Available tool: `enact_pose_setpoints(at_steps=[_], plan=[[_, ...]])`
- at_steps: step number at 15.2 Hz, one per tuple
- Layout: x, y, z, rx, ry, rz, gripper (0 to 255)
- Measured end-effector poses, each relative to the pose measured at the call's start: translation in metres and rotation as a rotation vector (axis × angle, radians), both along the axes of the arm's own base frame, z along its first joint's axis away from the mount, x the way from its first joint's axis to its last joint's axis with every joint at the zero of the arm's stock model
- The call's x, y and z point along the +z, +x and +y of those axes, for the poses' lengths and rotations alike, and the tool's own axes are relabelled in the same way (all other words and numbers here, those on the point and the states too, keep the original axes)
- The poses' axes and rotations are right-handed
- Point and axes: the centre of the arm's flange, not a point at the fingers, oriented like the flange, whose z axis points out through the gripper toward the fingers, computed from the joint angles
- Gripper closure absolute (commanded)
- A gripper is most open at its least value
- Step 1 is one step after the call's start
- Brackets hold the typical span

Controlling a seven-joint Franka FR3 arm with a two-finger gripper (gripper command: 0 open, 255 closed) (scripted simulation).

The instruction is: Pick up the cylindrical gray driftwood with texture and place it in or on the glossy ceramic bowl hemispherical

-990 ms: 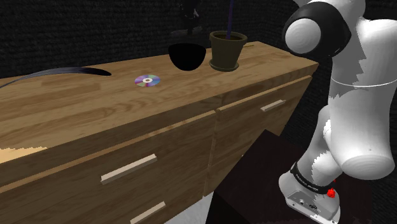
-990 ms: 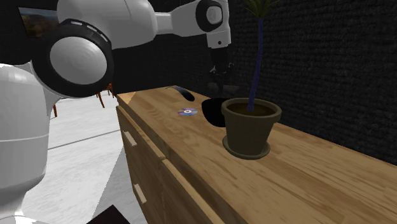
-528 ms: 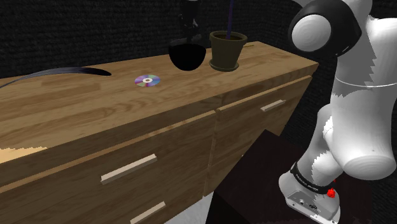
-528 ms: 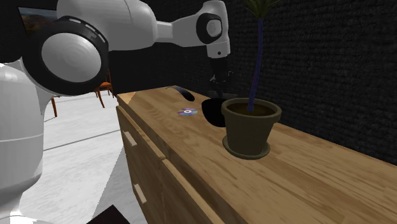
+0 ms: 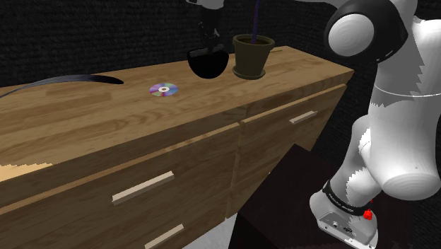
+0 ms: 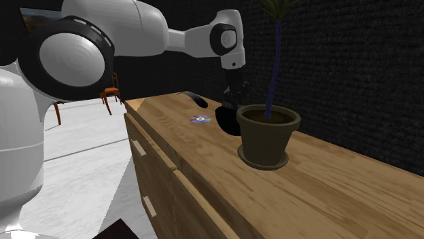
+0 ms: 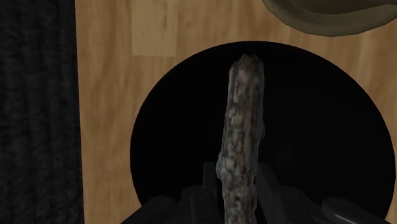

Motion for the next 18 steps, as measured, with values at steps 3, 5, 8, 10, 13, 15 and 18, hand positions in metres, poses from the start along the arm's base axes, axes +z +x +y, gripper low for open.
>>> enact_pose_setpoints(at_steps=[3,5,8,10,13,15,18], plan=[[0.000,0.000,0.000,0.000,0.000,0.000,0],[0.000,0.000,0.000,0.000,0.000,0.000,0],[0.000,0.000,0.000,0.000,0.000,0.000,0],[0.006,-0.001,0.000,0.000,0.000,0.000,0],[0.037,-0.005,0.001,0.000,0.000,-0.002,0],[0.047,-0.008,0.003,0.000,0.000,-0.001,0],[0.049,-0.008,0.004,0.000,0.000,0.000,0]])
